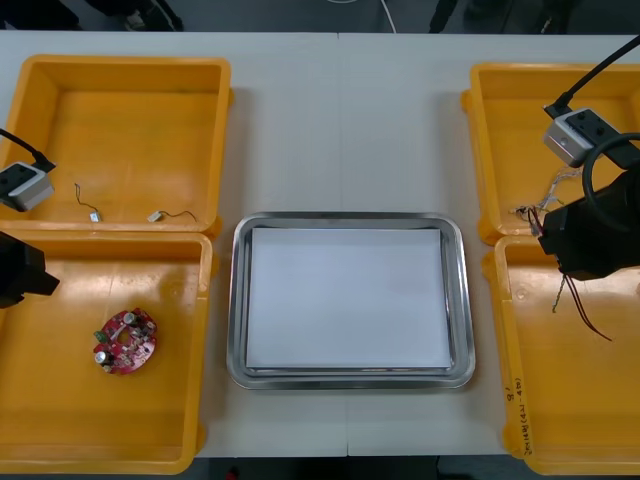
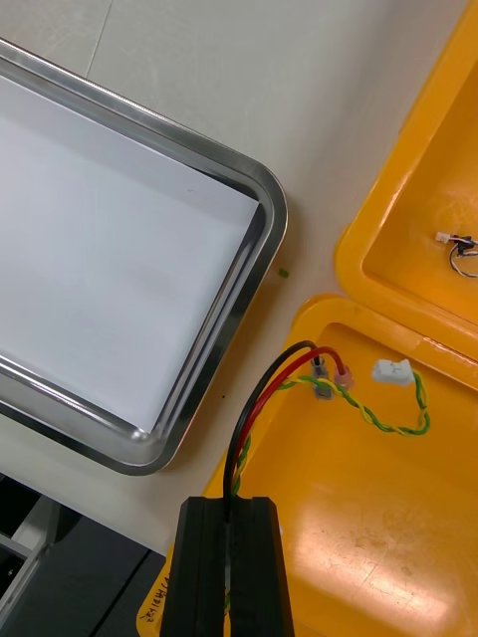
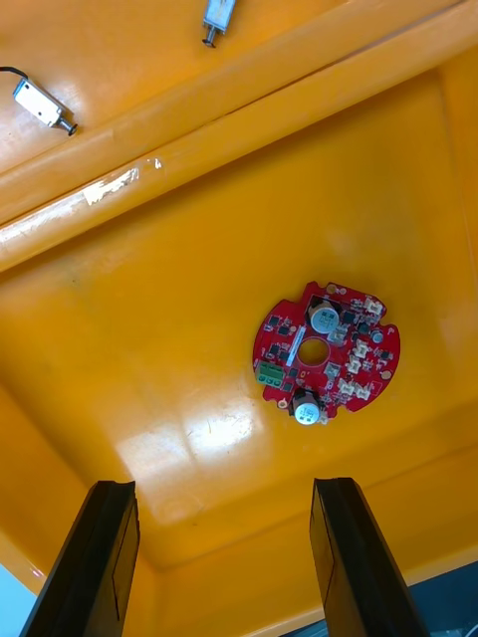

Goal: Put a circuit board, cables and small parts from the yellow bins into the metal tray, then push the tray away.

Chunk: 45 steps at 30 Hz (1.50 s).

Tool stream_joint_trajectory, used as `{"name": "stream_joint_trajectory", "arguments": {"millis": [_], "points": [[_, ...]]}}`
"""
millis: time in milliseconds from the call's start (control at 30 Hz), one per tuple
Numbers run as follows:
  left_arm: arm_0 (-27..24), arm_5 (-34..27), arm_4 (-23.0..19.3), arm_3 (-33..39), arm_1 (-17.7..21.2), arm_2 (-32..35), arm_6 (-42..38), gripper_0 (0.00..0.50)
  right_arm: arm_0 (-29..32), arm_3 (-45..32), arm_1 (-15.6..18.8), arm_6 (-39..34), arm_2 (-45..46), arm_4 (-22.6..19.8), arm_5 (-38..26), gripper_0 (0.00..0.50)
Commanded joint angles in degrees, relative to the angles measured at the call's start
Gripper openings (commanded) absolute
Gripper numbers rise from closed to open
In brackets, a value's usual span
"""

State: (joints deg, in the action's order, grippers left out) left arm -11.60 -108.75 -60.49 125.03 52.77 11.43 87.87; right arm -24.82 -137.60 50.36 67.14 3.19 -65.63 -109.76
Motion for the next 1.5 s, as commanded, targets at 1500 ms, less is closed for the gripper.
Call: {"name": "stream_joint_trajectory", "arguments": {"millis": [1500], "points": [[9.14, 5.57, 18.22, 0.13, -16.38, 1.31, -33.73, 0.500, -1.37, -1.53, 2.29, 1.51, -0.64, 0.77, -0.24, 0.000]]}}
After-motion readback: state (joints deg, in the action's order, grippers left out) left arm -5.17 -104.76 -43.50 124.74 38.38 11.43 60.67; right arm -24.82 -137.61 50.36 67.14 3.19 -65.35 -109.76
